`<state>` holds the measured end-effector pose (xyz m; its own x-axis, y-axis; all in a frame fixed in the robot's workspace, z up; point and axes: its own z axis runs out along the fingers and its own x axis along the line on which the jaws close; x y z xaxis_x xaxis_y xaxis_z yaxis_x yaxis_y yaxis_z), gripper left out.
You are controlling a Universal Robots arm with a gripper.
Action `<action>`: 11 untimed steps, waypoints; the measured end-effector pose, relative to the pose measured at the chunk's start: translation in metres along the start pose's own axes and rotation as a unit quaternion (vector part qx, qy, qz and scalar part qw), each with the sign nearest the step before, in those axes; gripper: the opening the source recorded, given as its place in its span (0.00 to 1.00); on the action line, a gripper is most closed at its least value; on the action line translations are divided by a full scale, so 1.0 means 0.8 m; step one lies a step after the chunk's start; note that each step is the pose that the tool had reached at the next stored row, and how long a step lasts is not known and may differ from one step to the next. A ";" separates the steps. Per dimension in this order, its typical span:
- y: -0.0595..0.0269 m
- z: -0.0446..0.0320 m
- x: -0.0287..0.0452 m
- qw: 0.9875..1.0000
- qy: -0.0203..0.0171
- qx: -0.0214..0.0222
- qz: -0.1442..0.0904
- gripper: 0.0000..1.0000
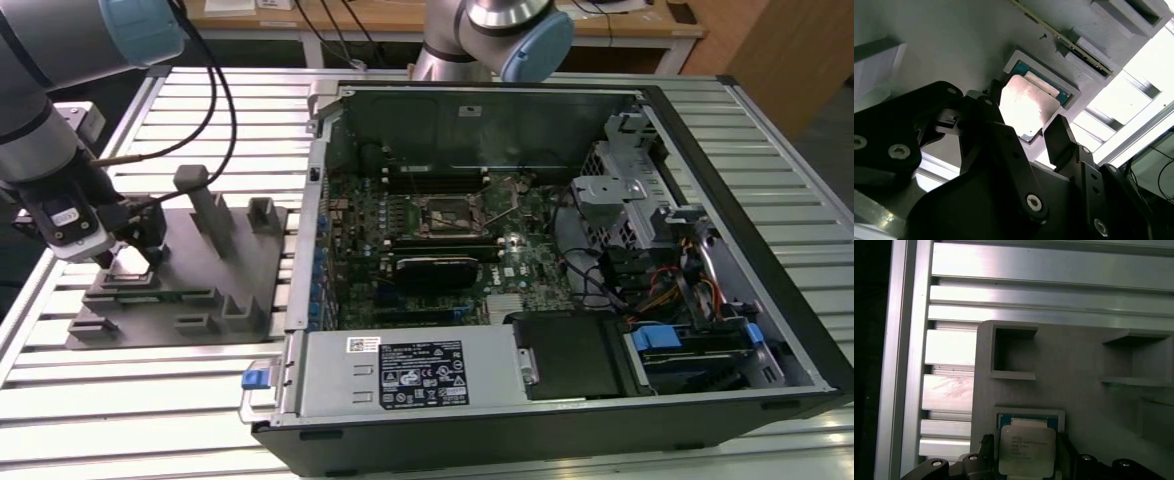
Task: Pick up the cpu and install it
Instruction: 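Pick up the cpu and move it towards the insertion slot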
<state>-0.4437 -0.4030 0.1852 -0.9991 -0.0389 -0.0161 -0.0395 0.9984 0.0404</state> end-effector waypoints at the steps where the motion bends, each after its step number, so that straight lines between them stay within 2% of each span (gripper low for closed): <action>1: 0.000 0.0001 0.0000 1.000 0.000 0.000 0.000 0.61; 11: 0.000 0.0008 0.0000 1.000 0.000 0.000 0.000 0.61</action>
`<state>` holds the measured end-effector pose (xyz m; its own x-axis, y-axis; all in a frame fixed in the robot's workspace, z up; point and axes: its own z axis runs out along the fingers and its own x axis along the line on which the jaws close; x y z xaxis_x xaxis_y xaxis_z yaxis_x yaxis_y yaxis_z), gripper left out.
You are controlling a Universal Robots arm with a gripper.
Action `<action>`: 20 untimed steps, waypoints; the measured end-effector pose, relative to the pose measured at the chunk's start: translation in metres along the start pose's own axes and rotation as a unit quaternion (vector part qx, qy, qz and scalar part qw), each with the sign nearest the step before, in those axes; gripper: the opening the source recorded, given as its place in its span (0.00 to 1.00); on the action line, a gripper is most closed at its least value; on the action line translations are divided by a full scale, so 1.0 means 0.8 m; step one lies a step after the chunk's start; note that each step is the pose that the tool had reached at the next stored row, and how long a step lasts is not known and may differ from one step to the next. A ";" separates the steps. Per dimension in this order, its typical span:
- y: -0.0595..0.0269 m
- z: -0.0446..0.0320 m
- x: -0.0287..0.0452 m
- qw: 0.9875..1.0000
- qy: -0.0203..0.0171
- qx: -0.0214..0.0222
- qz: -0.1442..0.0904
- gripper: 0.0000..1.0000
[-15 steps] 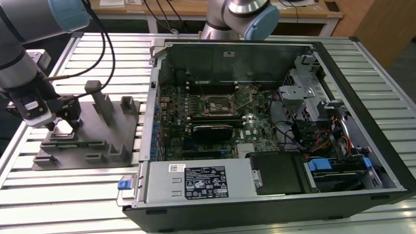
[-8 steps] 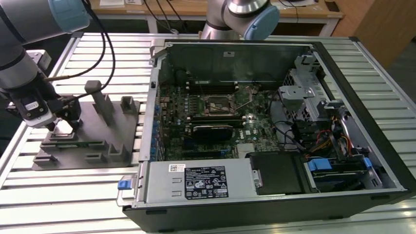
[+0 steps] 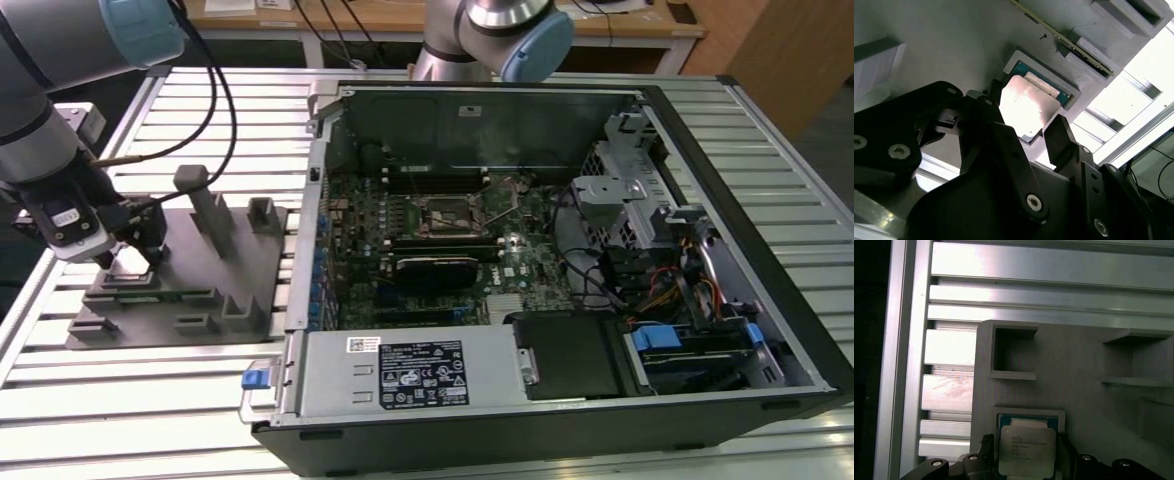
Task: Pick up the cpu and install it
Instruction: 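Pick up the cpu and move it towards the insertion slot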
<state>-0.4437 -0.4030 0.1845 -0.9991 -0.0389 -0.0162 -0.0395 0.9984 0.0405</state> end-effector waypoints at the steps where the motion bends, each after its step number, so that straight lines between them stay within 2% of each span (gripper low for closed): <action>1: 0.000 0.0000 0.0000 1.000 0.000 0.000 0.000 0.61; 3: 0.000 -0.0001 0.0000 1.000 0.000 0.000 0.000 0.60; 4: 0.000 -0.0001 0.0000 1.000 0.000 0.000 0.000 0.54; 20: 0.000 -0.0009 0.0000 1.000 0.000 0.000 0.000 0.54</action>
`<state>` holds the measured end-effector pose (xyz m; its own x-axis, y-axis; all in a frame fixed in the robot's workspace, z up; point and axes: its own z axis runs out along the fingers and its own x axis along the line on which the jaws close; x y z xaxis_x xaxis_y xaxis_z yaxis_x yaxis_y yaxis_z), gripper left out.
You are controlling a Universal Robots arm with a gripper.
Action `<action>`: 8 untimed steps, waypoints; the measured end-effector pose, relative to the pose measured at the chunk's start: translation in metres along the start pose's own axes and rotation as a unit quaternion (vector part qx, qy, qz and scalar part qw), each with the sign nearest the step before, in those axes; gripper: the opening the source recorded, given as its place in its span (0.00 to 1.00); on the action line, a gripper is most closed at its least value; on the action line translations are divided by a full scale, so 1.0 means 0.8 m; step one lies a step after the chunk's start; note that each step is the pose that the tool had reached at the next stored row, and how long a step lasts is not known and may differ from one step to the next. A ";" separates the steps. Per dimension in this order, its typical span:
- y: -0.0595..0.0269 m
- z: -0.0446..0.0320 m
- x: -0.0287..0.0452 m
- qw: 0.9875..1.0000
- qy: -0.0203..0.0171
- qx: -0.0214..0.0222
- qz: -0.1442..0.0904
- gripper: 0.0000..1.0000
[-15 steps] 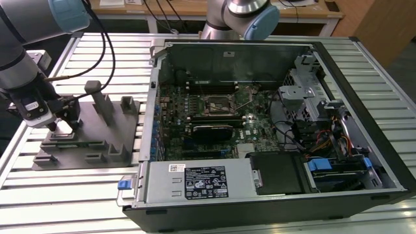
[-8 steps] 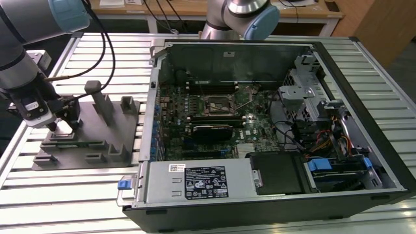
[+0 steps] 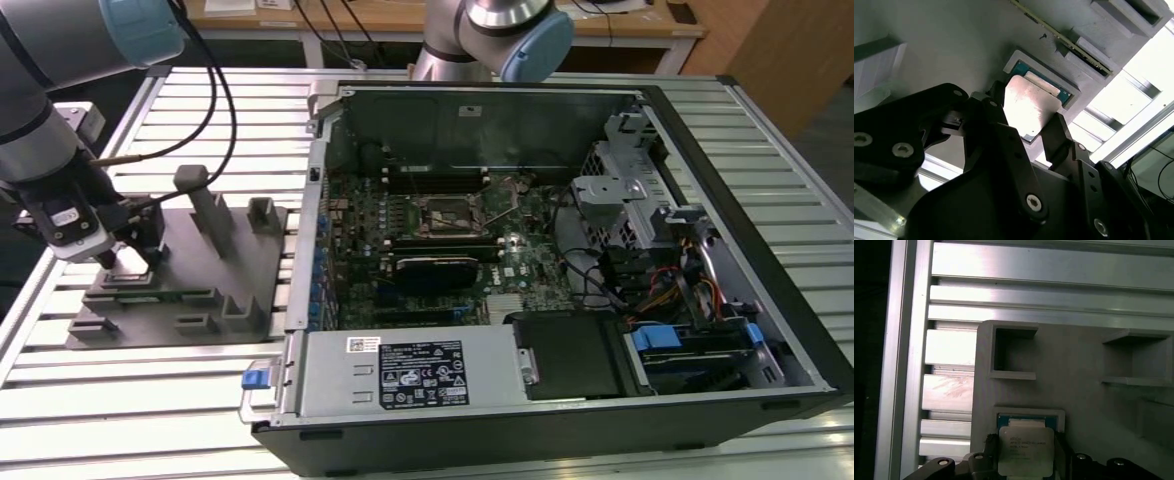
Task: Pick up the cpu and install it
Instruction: 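Pick up the cpu and move it towards the insertion slot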
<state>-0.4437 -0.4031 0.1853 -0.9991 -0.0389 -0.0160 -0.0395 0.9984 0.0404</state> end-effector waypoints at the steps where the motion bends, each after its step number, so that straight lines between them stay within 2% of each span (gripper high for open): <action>1: 0.000 0.0000 0.0000 1.000 0.000 0.000 0.000 0.54; 8: 0.000 0.0008 -0.0001 1.000 0.000 0.000 0.000 0.55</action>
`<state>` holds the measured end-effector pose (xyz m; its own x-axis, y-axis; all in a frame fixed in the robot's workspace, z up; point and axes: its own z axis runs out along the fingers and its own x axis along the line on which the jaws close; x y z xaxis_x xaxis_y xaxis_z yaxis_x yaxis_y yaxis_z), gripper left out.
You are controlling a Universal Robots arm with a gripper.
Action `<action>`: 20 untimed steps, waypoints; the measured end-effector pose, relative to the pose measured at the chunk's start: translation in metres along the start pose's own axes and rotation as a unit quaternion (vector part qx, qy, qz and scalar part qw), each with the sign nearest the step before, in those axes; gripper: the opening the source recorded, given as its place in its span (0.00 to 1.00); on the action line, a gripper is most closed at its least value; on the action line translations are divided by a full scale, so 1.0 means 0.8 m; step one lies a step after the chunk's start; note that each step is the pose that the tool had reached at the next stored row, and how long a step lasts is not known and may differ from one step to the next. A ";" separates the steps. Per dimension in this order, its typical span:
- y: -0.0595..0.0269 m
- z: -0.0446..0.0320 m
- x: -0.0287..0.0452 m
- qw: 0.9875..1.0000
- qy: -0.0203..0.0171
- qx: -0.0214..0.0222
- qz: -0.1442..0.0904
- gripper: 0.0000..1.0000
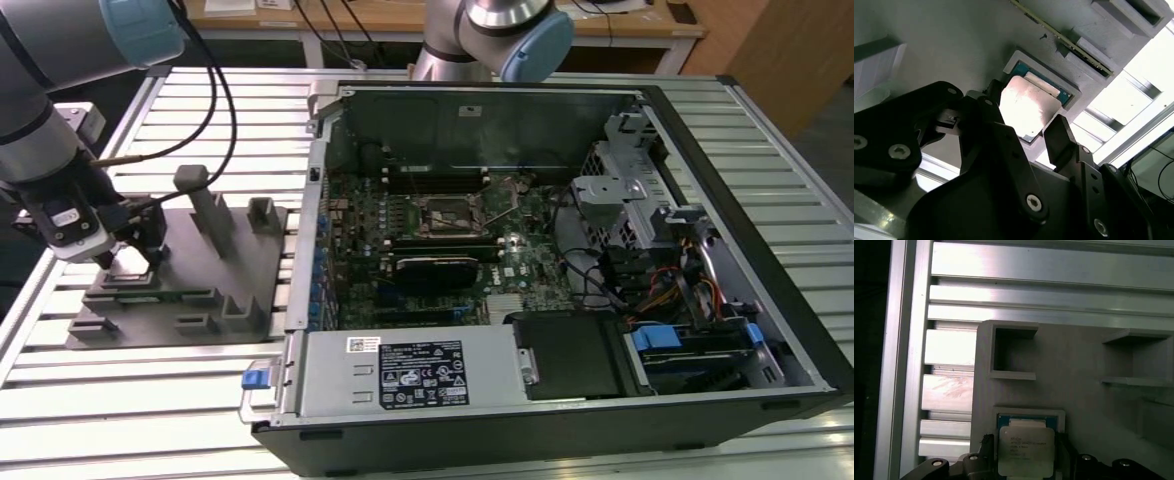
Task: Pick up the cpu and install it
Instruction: 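Pick up the cpu and move it towards the insertion slot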
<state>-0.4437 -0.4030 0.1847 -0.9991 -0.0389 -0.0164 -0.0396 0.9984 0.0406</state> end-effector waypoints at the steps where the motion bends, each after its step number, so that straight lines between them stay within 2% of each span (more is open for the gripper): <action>1: 0.000 0.0000 0.0000 1.000 0.000 0.000 0.000 0.61; 13: 0.000 0.0031 0.0001 1.000 0.000 0.000 0.000 0.61; 15: 0.000 0.0030 0.0001 1.000 0.000 0.000 0.000 0.60; 16: 0.000 0.0030 0.0001 1.000 0.000 0.000 0.000 0.54; 20: 0.000 0.0030 0.0001 1.000 0.000 0.000 0.000 0.54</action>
<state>-0.4437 -0.4030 0.1822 -0.9991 -0.0389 -0.0162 -0.0395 0.9984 0.0403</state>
